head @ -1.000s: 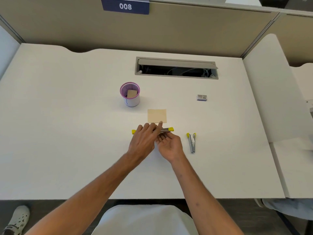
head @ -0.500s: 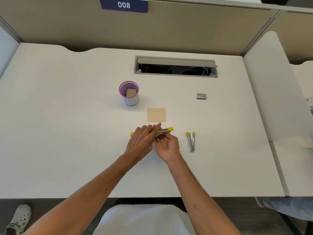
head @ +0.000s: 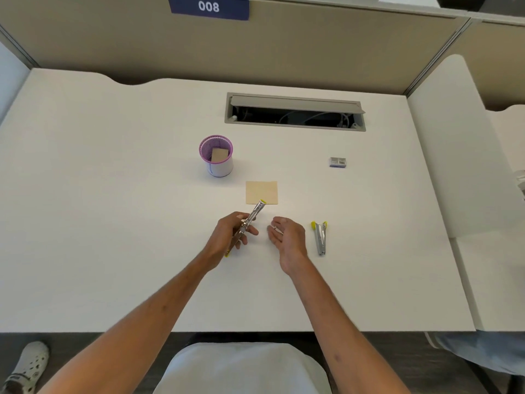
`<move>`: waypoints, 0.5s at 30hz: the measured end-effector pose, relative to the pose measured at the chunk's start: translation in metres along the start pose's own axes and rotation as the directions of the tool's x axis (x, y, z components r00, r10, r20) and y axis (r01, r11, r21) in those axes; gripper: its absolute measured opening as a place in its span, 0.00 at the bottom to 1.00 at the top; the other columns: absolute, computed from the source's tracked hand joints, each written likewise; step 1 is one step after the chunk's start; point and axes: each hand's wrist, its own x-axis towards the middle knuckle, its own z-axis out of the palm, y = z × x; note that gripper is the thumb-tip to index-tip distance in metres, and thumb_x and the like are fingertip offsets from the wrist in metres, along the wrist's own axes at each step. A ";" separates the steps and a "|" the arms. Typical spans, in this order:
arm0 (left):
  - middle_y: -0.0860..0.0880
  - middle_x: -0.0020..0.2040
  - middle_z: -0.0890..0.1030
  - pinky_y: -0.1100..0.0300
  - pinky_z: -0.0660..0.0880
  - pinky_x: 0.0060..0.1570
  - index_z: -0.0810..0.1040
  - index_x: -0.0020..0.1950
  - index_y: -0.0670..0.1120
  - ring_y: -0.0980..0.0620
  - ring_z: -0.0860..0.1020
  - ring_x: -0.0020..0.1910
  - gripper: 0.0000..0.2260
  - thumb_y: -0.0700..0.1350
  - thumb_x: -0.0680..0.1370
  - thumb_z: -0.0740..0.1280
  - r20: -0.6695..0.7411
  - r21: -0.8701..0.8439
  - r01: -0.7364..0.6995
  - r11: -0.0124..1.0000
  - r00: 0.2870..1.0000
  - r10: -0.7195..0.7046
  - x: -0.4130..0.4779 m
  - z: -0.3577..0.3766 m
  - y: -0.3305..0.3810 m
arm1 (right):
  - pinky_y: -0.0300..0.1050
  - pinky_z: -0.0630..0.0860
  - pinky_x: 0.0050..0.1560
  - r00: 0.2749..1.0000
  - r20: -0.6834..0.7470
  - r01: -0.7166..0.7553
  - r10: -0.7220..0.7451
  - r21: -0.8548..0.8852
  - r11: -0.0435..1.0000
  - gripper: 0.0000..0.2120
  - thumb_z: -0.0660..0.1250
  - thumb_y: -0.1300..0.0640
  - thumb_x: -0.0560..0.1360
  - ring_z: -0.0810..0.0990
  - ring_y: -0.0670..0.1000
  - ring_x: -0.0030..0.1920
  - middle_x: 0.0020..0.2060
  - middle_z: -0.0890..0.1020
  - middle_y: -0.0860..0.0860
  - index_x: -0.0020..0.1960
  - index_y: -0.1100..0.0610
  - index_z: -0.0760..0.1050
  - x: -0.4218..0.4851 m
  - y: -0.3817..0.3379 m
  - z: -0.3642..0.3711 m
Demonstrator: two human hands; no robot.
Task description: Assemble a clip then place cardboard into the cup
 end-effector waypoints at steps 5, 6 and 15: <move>0.44 0.55 0.90 0.59 0.73 0.34 0.80 0.67 0.43 0.50 0.78 0.37 0.19 0.43 0.78 0.62 0.009 0.049 0.001 0.999 1.000 -0.002 -0.003 -0.006 0.001 | 0.53 0.83 0.67 0.999 0.002 0.042 -0.042 -0.013 0.999 0.14 0.58 0.66 0.86 0.88 0.59 0.60 0.63 0.83 0.61 0.63 0.68 0.80 -0.001 -0.007 -0.010; 0.45 0.54 0.90 0.59 0.72 0.34 0.79 0.67 0.43 0.49 0.77 0.37 0.17 0.40 0.79 0.63 0.006 0.086 -0.013 0.996 1.000 0.012 -0.003 -0.006 0.000 | 0.52 0.83 0.67 0.998 -0.002 0.061 -0.062 -0.023 0.998 0.14 0.57 0.67 0.85 0.89 0.58 0.59 0.63 0.84 0.62 0.61 0.68 0.81 0.000 -0.009 -0.013; 0.60 0.51 0.90 0.55 0.78 0.45 0.73 0.57 0.53 0.55 0.82 0.42 0.08 0.42 0.85 0.70 0.053 0.463 -0.186 0.866 0.982 0.183 -0.008 -0.003 -0.014 | 0.42 0.80 0.54 0.707 0.322 0.653 -0.630 -0.639 0.406 0.21 0.62 0.74 0.79 0.85 0.46 0.53 0.58 0.84 0.47 0.63 0.54 0.81 -0.006 -0.003 -0.044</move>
